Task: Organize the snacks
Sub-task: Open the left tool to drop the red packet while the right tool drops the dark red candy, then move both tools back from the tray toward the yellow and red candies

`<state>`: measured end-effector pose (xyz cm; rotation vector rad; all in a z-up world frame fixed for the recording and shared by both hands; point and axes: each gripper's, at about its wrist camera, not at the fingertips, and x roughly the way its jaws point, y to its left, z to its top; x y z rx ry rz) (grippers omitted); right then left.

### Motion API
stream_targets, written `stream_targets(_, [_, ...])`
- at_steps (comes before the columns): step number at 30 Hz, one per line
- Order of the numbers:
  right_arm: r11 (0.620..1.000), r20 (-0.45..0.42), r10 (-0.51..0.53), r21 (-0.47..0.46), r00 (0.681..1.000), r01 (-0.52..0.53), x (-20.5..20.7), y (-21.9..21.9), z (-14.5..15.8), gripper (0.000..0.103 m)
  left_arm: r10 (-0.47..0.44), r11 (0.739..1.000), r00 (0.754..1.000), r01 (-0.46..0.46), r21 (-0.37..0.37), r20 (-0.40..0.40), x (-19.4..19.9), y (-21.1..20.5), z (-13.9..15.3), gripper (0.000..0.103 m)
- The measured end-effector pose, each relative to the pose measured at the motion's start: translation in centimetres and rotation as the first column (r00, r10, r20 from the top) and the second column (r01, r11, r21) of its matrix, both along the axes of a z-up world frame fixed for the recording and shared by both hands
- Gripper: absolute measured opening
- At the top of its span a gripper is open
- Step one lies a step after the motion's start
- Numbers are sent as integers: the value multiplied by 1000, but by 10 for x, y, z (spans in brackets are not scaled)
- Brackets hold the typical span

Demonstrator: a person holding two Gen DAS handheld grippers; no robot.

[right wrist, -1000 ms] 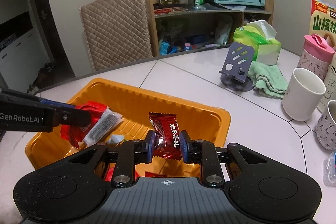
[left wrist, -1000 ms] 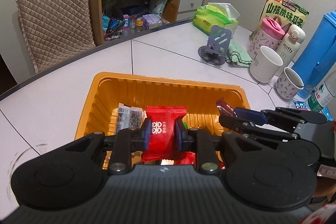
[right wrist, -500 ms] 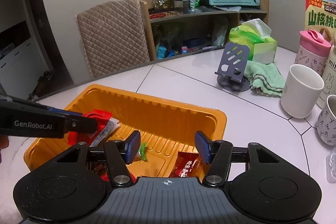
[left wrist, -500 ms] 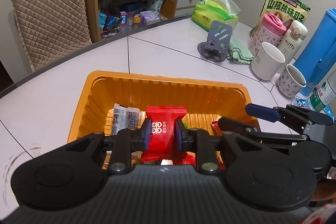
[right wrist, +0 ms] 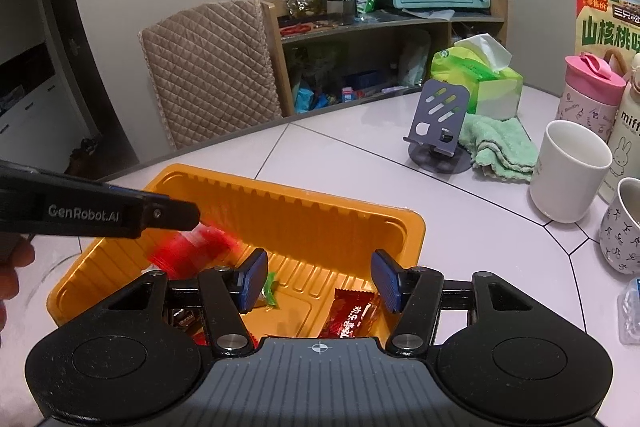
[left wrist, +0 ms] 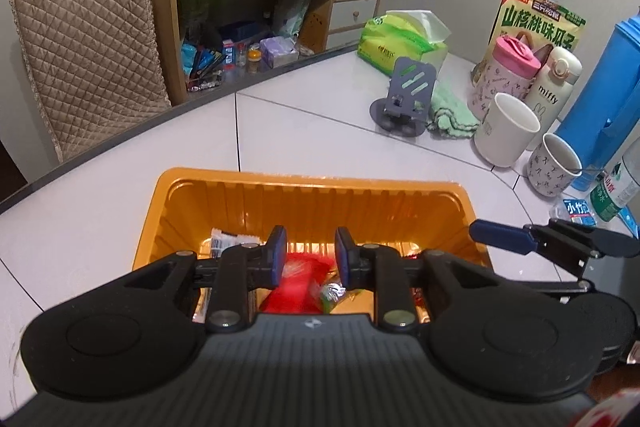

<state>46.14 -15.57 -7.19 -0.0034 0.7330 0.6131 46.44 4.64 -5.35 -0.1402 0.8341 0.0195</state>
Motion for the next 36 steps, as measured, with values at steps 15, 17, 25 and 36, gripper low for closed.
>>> stream_targets(15, [999, -33, 24, 38, 999, -22, -32, -5, 17, 58, 42, 998, 999, -43, -35, -14, -39, 14, 13, 30])
stream_targets(17, [999, -40, 24, 45, 999, -22, -37, -6, 20, 58, 48, 998, 999, -49, -45, -13, -48, 15, 16, 30])
stream_targets(25, [998, -54, 13, 67, 998, -9, -63, -16, 32, 58, 82, 994, 997, -83, -78, -10, -85, 17, 29, 30])
stream_targets(36, [997, -62, 1, 82, 998, 4, -104, -32, 47, 58, 143, 985, 990, -143, -96, -5, -147, 22, 43, 31])
